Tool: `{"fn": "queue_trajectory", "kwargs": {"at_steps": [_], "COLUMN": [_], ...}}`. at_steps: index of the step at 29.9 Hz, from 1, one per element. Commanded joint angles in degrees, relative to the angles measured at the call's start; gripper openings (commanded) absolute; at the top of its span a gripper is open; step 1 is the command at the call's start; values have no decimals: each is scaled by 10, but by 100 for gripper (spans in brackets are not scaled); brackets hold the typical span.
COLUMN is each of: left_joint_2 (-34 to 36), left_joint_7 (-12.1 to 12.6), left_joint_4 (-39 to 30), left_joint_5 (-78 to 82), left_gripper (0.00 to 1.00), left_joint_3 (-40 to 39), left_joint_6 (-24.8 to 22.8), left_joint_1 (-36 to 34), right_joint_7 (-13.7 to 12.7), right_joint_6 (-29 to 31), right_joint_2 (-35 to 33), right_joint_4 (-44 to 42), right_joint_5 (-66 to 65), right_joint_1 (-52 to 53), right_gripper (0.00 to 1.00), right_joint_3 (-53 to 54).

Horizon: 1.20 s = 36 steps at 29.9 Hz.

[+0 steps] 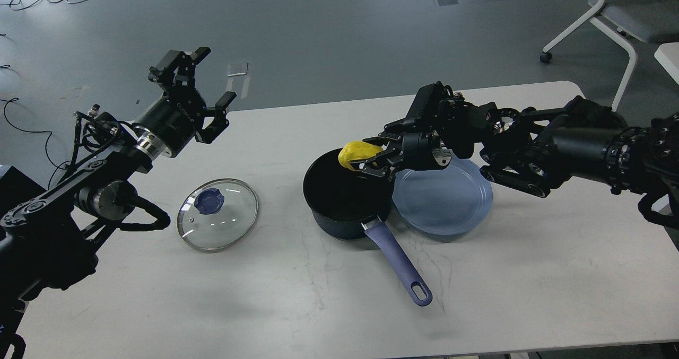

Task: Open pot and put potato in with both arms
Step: 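Lower the potato into the saucepan, open the right gripper, withdraw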

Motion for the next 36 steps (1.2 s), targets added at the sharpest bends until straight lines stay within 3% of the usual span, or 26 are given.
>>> {"fn": "queue_trajectory", "kwargs": {"at_steps": [1,3,4,5,6,14,18,23,25,27,29,33,36], "left_joint_2": [1,1,1,1,1,1,-9,-29,-29,-29,-28,-26,-26], "left_joint_7": [-2,-2,-2,-2,-3,-4,-2,1,9,61,94,99,98], "left_joint_4": [0,0,-1,-1,0,0,12,22,22,22,22,22,22], "left_joint_5": [0,0,0,0,0,1,-1,-20,-38,-92,-125,-140,-141], "left_gripper": [98,98,98,98,98,98,98,98,98,98,98,98,98], "left_joint_3": [1,1,1,1,1,1,2,1,1,1,-1,-13,-39], "left_joint_6": [0,1,1,1,1,2,41,54,52,52,51,40,12], "left_joint_1": [0,1,1,1,1,1,3,10,11,12,12,19,41], "right_joint_7": [0,0,0,0,0,0,0,0,0,0,0,-6,-59], "right_joint_6": [0,1,1,1,1,1,1,29,54,116,165,232,233], "right_joint_2": [18,28,35,35,40,32,7,-14,-22,-27,-41,-54,-61], "right_joint_4": [-5,-7,-6,-6,-6,2,5,45,56,59,64,63,62], "right_joint_5": [6,26,46,46,69,135,179,421,500,625,702,862,915], "right_joint_1": [-1,-1,-3,-3,-7,-6,-7,-32,-38,-49,-62,-90,-112], "right_gripper": [34,47,73,73,99,100,100,100,100,100,100,100,100], "right_joint_3": [0,0,0,0,0,9,42,170,204,258,312,400,419]}}
